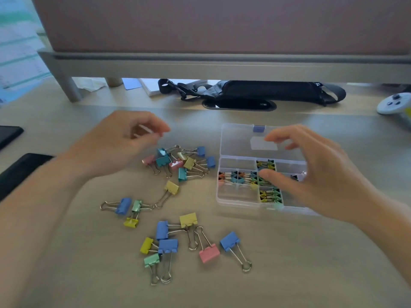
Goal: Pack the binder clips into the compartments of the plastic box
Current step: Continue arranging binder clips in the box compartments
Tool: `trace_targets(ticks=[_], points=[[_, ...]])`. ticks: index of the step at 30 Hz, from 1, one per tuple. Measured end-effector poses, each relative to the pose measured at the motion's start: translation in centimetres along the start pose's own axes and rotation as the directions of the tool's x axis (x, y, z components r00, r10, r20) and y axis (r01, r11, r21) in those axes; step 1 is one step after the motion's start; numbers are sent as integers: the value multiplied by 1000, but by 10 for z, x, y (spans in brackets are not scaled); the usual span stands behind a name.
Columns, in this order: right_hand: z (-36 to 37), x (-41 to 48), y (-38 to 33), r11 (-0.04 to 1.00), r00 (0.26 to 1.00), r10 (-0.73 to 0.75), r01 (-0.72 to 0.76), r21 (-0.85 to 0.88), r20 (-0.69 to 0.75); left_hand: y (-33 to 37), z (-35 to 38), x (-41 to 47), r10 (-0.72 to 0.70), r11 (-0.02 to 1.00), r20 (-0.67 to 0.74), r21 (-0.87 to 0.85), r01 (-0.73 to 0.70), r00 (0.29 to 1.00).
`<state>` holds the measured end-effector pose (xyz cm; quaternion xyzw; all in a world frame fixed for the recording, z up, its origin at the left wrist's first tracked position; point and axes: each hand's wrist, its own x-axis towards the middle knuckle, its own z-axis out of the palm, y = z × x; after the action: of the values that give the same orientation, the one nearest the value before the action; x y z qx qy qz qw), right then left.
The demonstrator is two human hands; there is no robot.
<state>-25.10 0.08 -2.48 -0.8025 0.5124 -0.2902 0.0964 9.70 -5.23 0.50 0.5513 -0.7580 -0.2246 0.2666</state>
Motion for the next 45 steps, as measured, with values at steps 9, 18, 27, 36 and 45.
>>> trace_targets(ticks=[9, 18, 27, 36, 45], points=[[4, -32, 29, 1000, 994, 1, 0, 6, -110, 7, 33, 8, 51, 946, 30, 320, -58, 998], [12, -35, 29, 994, 985, -105, 106, -4, -139, 9, 28, -1, 95, 949, -2, 302, -90, 995], [15, -35, 25, 986, 975, -168, 164, -41, -144, 27, -20, -58, -191, 931, 448, 365, 17, 873], [15, -38, 23, 981, 978, -196, 194, -30, -67, 33, 4, -61, -156, 935, 462, 354, -21, 873], [15, -36, 21, 980, 975, -200, 199, -18, -97, 30, 14, -57, -54, 986, 476, 163, -28, 878]])
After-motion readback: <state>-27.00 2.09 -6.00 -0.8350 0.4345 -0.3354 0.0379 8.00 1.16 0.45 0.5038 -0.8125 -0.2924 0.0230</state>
